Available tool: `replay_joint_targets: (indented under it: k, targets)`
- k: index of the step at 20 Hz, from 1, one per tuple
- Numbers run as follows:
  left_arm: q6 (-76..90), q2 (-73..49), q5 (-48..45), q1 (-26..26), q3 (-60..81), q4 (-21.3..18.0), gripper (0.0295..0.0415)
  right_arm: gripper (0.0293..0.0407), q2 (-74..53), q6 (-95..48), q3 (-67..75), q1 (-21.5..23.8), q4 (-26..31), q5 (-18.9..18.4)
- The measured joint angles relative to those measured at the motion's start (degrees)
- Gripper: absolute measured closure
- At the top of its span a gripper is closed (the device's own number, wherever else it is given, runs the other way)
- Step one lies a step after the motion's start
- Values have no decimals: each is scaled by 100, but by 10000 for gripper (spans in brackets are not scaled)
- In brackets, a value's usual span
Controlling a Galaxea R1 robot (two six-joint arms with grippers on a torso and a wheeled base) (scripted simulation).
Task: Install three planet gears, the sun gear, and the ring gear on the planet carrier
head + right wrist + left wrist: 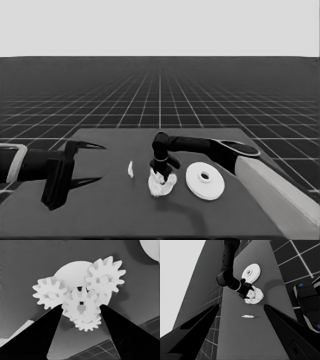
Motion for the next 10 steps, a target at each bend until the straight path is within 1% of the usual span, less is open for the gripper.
replay_joint_targets:
  k: [10]
  targets:
    - [0, 0, 0, 0, 0, 0, 326, 391, 0, 600, 0, 0, 0, 0]
